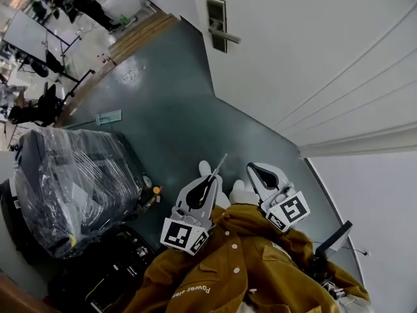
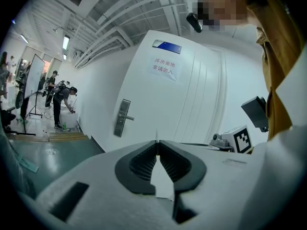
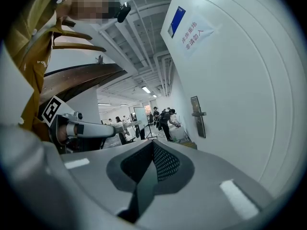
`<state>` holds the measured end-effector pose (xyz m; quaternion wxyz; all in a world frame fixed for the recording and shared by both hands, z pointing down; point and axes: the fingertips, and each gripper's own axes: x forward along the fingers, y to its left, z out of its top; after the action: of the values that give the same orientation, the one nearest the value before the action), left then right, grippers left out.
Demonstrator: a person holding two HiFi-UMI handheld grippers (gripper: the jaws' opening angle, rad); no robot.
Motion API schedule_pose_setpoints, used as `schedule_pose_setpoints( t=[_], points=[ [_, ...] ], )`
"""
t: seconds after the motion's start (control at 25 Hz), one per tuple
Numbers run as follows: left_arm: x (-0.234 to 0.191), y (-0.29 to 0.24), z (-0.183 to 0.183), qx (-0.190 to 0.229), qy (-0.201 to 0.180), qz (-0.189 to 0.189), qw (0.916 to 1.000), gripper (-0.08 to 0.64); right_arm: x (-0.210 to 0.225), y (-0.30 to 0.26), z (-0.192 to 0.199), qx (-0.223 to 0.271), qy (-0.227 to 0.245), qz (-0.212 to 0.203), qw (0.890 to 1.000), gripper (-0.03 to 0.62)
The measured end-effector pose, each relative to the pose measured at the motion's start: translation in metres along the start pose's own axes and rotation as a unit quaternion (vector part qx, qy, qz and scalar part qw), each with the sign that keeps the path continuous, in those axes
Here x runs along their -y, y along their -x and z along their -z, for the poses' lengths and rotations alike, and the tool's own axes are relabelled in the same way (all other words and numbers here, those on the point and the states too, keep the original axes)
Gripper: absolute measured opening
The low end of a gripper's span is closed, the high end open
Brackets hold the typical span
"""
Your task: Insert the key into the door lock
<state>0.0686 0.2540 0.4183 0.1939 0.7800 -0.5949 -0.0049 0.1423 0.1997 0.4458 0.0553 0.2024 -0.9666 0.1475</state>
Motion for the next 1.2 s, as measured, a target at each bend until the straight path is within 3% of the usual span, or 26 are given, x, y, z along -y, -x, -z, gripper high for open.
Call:
schedule_pose_setpoints(
  t=[0.32,0.64,0.84,1.2],
  points=[
    [-0.069,-0.034,-0.029,0.008,0.011,0.012,0.9998,0.023,0.022,-0.074,-0.02,-0.003,0.007,0.01,1.0,0.008],
    [-0.144,-0.066,-0.061,-0.001,0.016,0.055,0.9984,0.023,0.039,-0.147,-0.041,0.007,-0.009,0.06,0.998,0.008],
    [-0.166,-0.082,-0.064,-0.016,0.028,0.077,0.9965,0.023,0.051,-0.17,-0.048,0.005,-0.01,0.081,0.997,0.008],
    [-0.192,-0.141,-0.087,-0.016,0.04,0.065,0.9969,0.023,0.106,-0.204,-0.074,0.002,-0.006,0.073,0.997,0.008]
  ],
)
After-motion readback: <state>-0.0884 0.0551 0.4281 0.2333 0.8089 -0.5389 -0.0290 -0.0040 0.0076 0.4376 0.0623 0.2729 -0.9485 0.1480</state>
